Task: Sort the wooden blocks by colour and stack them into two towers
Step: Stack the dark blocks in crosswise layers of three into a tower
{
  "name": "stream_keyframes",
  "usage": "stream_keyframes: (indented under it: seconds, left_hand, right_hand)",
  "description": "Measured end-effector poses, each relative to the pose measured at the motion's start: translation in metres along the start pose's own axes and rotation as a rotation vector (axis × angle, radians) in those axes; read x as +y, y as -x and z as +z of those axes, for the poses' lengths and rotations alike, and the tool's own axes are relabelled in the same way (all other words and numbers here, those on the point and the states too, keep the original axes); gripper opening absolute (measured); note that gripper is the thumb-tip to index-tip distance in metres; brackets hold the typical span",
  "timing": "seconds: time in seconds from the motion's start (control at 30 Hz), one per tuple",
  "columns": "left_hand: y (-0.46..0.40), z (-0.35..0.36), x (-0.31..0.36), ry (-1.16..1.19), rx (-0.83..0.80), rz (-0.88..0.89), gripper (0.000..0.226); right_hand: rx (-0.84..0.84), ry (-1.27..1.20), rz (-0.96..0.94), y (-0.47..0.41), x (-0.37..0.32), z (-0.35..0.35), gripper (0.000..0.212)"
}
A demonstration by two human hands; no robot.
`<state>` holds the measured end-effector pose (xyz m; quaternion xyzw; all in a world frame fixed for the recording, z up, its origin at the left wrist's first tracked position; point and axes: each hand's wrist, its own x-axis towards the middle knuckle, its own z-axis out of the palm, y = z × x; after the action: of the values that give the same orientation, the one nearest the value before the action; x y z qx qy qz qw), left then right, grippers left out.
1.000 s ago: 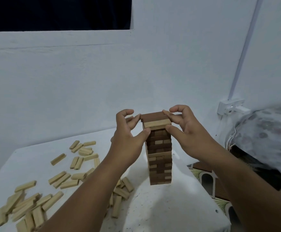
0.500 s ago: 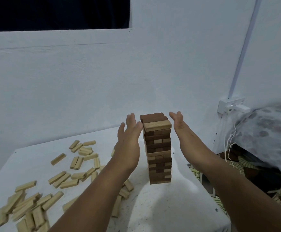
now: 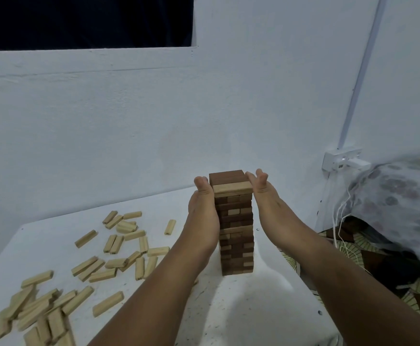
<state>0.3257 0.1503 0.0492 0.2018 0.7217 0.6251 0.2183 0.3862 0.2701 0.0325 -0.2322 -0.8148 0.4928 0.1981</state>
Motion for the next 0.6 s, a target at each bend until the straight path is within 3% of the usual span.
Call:
stream_keyframes:
  seconds: [0.17, 0.27, 0.6]
  left_hand:
    - [-0.008, 0.000, -0.005, 0.226, 0.009, -0.034, 0.077]
    - [-0.016, 0.004, -0.012, 0.327, -0.010, -0.030, 0.079]
    - [-0.014, 0.015, -0.012, 0.224, -0.027, -0.003, 0.075]
  right_hand:
    - [0.023, -0.259, 0.101, -0.002, -0.001, -0.001, 0.077]
    - [-0.004, -0.423, 0.150, -0.004, 0.003, 0.011, 0.084]
    - [0.050, -0.332, 0.206, 0.010, -0.005, 0.015, 0.054]
